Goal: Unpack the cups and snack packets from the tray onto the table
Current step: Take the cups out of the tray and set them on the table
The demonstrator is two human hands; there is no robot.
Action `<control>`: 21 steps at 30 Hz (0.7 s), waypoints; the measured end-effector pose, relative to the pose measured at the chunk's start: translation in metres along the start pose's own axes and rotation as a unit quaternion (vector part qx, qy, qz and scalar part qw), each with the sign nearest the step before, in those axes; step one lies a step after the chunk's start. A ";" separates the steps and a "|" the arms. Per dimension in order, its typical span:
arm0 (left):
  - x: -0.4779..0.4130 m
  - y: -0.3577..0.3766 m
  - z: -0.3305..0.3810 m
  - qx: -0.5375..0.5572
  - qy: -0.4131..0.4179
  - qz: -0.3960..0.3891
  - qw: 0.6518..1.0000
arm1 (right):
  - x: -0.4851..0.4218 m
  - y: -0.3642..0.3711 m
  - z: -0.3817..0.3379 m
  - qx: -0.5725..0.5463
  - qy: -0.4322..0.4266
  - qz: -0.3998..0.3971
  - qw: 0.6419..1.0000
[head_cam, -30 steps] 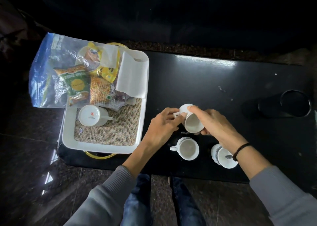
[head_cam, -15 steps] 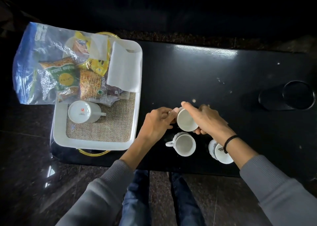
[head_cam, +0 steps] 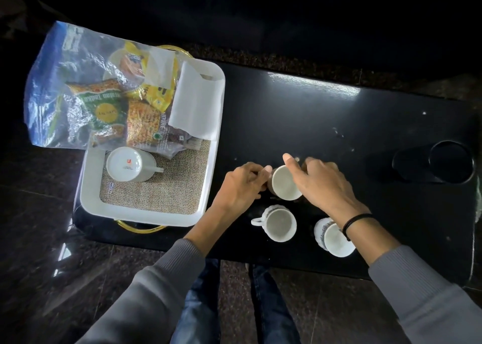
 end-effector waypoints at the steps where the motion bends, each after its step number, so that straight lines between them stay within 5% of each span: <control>1: 0.002 -0.003 0.002 -0.011 -0.001 0.006 1.000 | 0.002 -0.005 -0.007 0.039 -0.016 0.020 0.999; 5: 0.013 -0.021 0.014 -0.039 0.011 0.029 0.999 | 0.004 -0.018 -0.034 0.100 -0.069 0.081 0.989; 11: 0.041 -0.075 0.041 -0.122 0.116 0.133 0.977 | 0.001 -0.012 -0.089 0.038 -0.139 0.086 0.986; 21: 0.063 -0.195 0.002 -0.215 0.123 0.303 0.920 | -0.006 0.052 -0.218 -0.150 -0.260 -0.042 0.953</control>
Point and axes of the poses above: each hand's wrist, its own x-axis away from the middle knuckle, its own y-axis out of the palm, z = x × y, the point moved 8 cm from there along -x, towards the middle knuckle, and after that the axes turned 6 degrees about -y, right-handed, at the moved point
